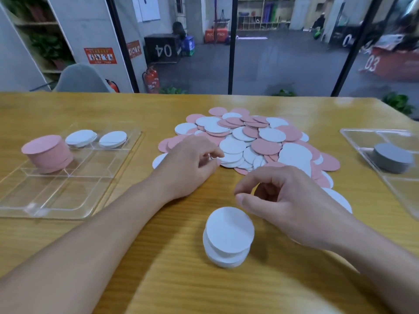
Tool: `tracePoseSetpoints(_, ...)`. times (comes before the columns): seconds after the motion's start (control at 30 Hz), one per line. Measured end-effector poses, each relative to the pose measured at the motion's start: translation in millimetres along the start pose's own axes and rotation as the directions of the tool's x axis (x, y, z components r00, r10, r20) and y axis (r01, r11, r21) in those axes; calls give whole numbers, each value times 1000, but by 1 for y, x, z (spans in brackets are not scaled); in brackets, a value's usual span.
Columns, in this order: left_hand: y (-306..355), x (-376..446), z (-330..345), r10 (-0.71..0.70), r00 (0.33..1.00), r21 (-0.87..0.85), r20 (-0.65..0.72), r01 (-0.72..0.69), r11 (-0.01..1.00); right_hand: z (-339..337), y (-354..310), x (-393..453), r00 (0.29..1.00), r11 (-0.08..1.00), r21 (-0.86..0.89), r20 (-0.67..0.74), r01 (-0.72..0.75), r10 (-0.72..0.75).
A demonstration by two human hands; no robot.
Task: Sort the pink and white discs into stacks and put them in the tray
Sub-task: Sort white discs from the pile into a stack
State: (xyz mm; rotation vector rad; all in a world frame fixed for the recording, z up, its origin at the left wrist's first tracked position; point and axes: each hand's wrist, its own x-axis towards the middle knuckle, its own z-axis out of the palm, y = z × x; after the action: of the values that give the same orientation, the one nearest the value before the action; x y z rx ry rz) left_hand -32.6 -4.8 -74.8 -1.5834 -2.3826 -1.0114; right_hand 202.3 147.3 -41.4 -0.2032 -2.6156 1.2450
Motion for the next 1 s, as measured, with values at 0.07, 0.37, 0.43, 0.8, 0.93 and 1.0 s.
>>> tracePoseSetpoints(0.07,4,9,6,30,999,81,-20,-28,996,-2,7,6,996,997,39,-54,-74,76)
tracePoseSetpoints(0.37,22,11,16,1,967,261,256,-70,963,-3,39,33,981,917,-398,-168,20,-94)
tracePoseSetpoints(0.43,24,8,9,37,965,234,260,-100,967,-2,41,36,986,879,-474,-114,54,-122)
tracePoseSetpoints(0.8,23,-5,-8,-46,993,-38,111,51,998,-12,50,30,983,884,-457,-92,98,-157)
tracePoseSetpoints(0.93,26,0,7,-126,978,197,169,92,976,-12,57,38,977,862,-506,-167,29,-132)
tracePoseSetpoints(1.0,28,1,11,-134,971,265,199,78,961,-9,59,42,984,813,-583,-144,1,-105)
